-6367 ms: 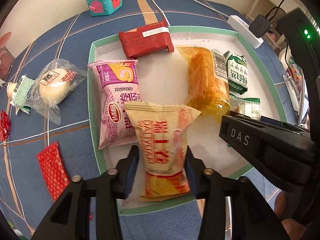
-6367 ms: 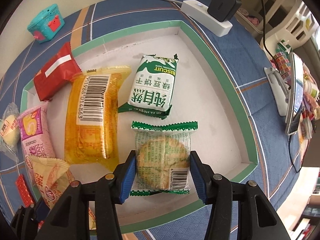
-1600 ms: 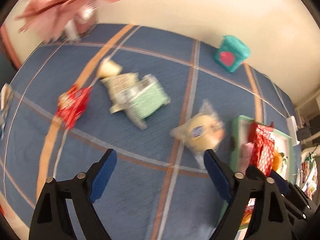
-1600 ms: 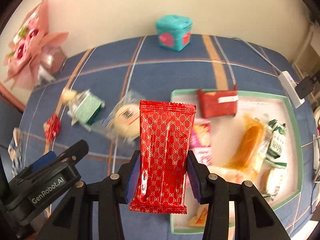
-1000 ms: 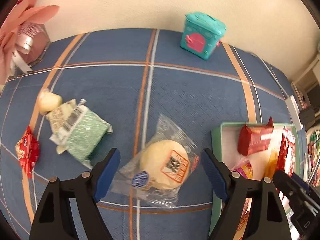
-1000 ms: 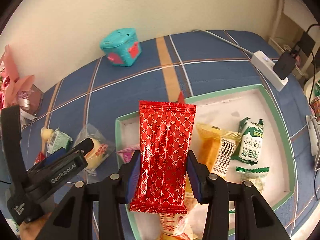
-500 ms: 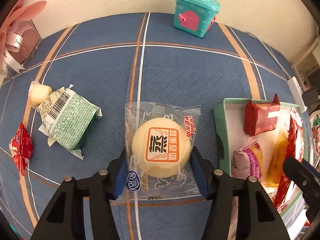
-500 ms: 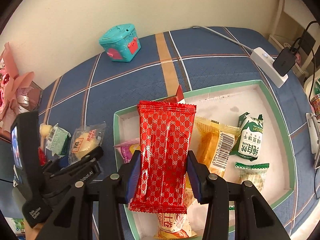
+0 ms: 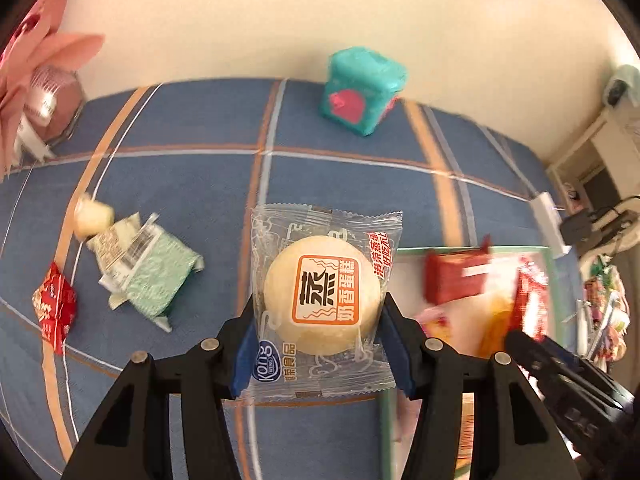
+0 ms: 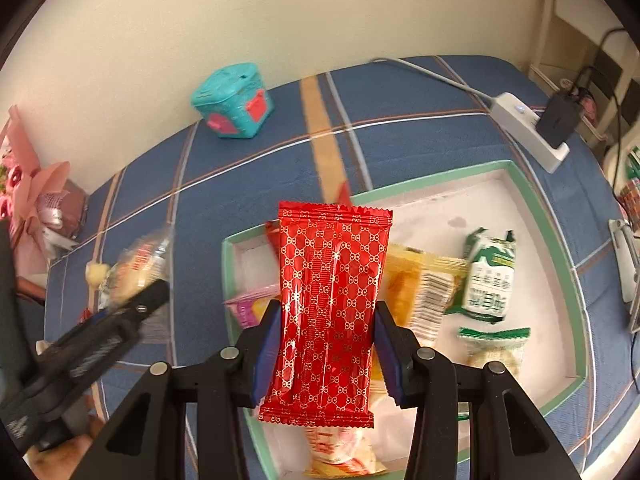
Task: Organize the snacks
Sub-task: 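Carry the red packet over the tray with the right gripper while the left gripper carries the bun there, then open both grippers to release the red packet and bun in the tray, then move both grippers away from the tray toward the remaining snacks, then grasp the red candy packet with the left gripper while the right grasps the green packet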
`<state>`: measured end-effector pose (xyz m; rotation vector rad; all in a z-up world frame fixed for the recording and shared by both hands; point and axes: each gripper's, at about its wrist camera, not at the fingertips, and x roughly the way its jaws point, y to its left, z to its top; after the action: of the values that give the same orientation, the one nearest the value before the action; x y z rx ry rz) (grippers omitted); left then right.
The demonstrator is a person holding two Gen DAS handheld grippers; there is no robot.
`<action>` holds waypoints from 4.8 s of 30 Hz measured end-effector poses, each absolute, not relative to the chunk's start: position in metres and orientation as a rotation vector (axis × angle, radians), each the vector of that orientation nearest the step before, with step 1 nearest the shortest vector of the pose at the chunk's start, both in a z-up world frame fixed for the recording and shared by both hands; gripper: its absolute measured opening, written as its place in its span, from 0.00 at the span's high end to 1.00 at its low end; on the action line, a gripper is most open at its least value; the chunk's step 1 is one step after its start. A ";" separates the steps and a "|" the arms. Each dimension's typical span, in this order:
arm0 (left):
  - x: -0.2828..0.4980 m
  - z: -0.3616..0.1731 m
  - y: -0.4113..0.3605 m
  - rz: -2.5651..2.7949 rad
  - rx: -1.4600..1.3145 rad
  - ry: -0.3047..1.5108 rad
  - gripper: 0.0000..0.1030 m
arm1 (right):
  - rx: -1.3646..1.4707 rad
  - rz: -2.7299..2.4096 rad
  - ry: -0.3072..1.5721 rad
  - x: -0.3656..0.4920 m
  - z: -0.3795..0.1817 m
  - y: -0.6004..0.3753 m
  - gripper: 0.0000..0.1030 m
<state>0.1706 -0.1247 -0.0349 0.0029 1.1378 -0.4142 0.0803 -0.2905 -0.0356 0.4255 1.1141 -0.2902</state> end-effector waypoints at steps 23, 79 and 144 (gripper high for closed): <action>0.112 -0.039 -0.228 -0.667 0.110 1.197 0.45 | 0.539 -0.537 1.118 0.032 -0.049 -0.394 0.54; 0.119 -0.020 -0.105 -0.240 0.015 1.145 0.14 | 0.392 -0.339 1.145 0.044 -0.027 -0.319 0.12; 0.219 -0.074 0.125 -0.055 -0.126 1.190 0.08 | 0.065 0.188 1.141 0.200 -0.071 -0.077 0.01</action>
<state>0.2193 0.1253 -0.0735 -0.1261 1.1900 -0.0546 0.1998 -0.0767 -0.0709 0.0652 1.1408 0.1880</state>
